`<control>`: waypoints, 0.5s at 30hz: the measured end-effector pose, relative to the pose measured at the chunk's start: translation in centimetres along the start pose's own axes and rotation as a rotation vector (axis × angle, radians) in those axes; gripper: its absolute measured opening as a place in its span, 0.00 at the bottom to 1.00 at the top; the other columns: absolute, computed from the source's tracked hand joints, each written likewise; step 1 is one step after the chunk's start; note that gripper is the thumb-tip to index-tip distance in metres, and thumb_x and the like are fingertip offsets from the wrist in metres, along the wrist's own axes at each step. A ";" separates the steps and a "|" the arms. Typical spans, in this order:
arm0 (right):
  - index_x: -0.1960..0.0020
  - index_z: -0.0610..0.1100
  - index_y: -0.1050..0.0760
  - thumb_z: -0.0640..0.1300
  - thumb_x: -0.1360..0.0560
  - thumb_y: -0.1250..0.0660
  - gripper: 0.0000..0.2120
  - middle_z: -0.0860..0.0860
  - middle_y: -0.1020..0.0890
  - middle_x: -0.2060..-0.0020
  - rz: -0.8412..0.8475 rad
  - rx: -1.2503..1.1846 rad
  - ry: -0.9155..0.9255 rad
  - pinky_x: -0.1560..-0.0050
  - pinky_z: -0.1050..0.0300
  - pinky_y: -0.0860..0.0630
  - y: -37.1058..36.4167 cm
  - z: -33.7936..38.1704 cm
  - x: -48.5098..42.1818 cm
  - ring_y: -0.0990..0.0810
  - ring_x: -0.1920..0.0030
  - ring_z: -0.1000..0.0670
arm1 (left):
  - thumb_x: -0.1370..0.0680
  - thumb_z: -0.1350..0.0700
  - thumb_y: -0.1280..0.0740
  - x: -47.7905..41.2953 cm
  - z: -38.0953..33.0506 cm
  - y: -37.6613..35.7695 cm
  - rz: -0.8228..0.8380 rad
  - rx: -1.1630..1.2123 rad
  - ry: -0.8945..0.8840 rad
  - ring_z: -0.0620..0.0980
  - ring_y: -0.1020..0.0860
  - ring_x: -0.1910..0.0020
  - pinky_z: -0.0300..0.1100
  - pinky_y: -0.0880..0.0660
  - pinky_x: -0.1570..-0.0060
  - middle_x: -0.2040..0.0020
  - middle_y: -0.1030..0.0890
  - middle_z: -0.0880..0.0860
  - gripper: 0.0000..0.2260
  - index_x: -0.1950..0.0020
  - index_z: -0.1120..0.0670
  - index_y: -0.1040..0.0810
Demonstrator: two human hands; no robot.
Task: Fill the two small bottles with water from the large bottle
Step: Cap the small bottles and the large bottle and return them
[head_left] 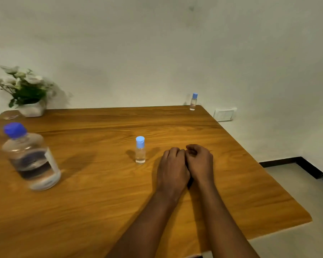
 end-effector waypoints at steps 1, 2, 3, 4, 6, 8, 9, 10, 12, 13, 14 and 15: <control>0.40 0.42 0.20 0.40 0.25 0.33 0.14 0.48 0.16 0.47 0.021 -0.017 0.006 0.56 0.73 0.31 -0.5 0.6 1.3 0.21 0.52 0.57 | 0.28 0.62 0.35 1.1 0.6 1.0 -0.015 0.016 0.004 0.53 0.22 0.54 0.43 0.26 0.54 0.53 0.20 0.52 0.08 0.51 0.55 0.21; 0.40 0.42 0.20 0.40 0.26 0.32 0.14 0.49 0.16 0.47 0.047 -0.034 0.013 0.57 0.74 0.30 -1.2 1.2 2.3 0.21 0.52 0.57 | 0.28 0.62 0.36 2.1 1.2 1.9 -0.031 0.033 0.018 0.53 0.23 0.54 0.43 0.27 0.54 0.53 0.20 0.52 0.09 0.51 0.55 0.21; 0.41 0.43 0.20 0.39 0.27 0.32 0.15 0.49 0.16 0.48 0.074 -0.052 0.022 0.55 0.72 0.28 -1.9 1.9 3.5 0.20 0.51 0.56 | 0.28 0.63 0.35 3.0 2.0 3.0 -0.052 0.049 0.041 0.53 0.23 0.54 0.43 0.28 0.55 0.54 0.20 0.52 0.08 0.51 0.55 0.20; 0.40 0.43 0.20 0.39 0.29 0.32 0.17 0.48 0.16 0.48 0.099 -0.069 0.029 0.52 0.68 0.26 -2.6 2.6 4.4 0.19 0.50 0.55 | 0.28 0.63 0.35 3.8 2.9 4.0 -0.072 0.055 0.069 0.54 0.23 0.55 0.43 0.28 0.56 0.54 0.20 0.53 0.07 0.52 0.55 0.20; 0.39 0.44 0.21 0.39 0.30 0.31 0.19 0.49 0.16 0.47 0.139 -0.081 0.035 0.46 0.60 0.23 -4.1 3.8 6.0 0.18 0.47 0.53 | 0.28 0.63 0.35 5.2 4.7 5.6 -0.096 0.052 0.132 0.56 0.23 0.55 0.46 0.28 0.56 0.55 0.21 0.54 0.06 0.53 0.55 0.21; 0.37 0.44 0.22 0.40 0.32 0.29 0.22 0.48 0.16 0.46 0.169 -0.093 0.034 0.43 0.56 0.22 -5.5 4.8 7.0 0.19 0.45 0.53 | 0.27 0.62 0.35 6.0 6.5 6.8 -0.105 0.050 0.202 0.57 0.23 0.53 0.48 0.29 0.55 0.54 0.21 0.55 0.06 0.53 0.56 0.20; 0.36 0.44 0.23 0.40 0.32 0.29 0.24 0.48 0.17 0.45 0.179 -0.100 0.034 0.42 0.54 0.22 -6.2 5.3 7.4 0.19 0.45 0.53 | 0.26 0.62 0.35 6.3 7.4 7.4 -0.112 0.048 0.233 0.57 0.24 0.52 0.48 0.29 0.53 0.53 0.20 0.56 0.07 0.51 0.57 0.20; 0.35 0.44 0.24 0.41 0.33 0.28 0.25 0.48 0.17 0.44 0.186 -0.103 0.035 0.42 0.54 0.22 -6.8 5.6 7.8 0.19 0.44 0.53 | 0.25 0.61 0.35 6.5 8.2 8.0 -0.119 0.046 0.261 0.57 0.24 0.50 0.48 0.29 0.51 0.51 0.20 0.56 0.08 0.49 0.57 0.20; 0.33 0.44 0.26 0.42 0.33 0.27 0.28 0.48 0.18 0.43 0.187 -0.087 0.034 0.41 0.53 0.23 -7.7 6.1 8.0 0.20 0.43 0.52 | 0.24 0.60 0.35 6.5 9.7 8.7 -0.124 0.042 0.303 0.57 0.24 0.46 0.47 0.29 0.46 0.47 0.20 0.56 0.10 0.44 0.58 0.21; 0.32 0.44 0.26 0.43 0.32 0.27 0.29 0.48 0.18 0.42 0.180 -0.073 0.034 0.41 0.53 0.23 -7.9 6.3 8.0 0.20 0.42 0.51 | 0.24 0.60 0.35 6.3 10.3 9.0 -0.119 0.032 0.318 0.57 0.24 0.44 0.47 0.30 0.44 0.45 0.21 0.56 0.12 0.42 0.58 0.21; 0.32 0.44 0.27 0.44 0.32 0.26 0.29 0.48 0.18 0.41 0.169 -0.060 0.033 0.41 0.52 0.23 -8.1 6.4 7.9 0.20 0.42 0.50 | 0.24 0.60 0.36 6.1 10.8 9.2 -0.112 0.021 0.334 0.56 0.25 0.43 0.46 0.30 0.43 0.43 0.21 0.56 0.13 0.40 0.58 0.22; 0.32 0.44 0.27 0.46 0.32 0.25 0.30 0.49 0.18 0.41 0.156 -0.046 0.035 0.41 0.51 0.23 -8.3 6.6 7.7 0.20 0.41 0.50 | 0.24 0.59 0.36 5.8 11.4 9.4 -0.108 0.013 0.348 0.56 0.25 0.42 0.45 0.30 0.42 0.42 0.21 0.56 0.14 0.39 0.58 0.22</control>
Point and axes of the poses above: each hand's wrist, its own x-axis away from the middle knuckle, its own y-axis out of the back of the hand, z = x × y, the point moved 8 cm from there along -x, towards the middle knuckle
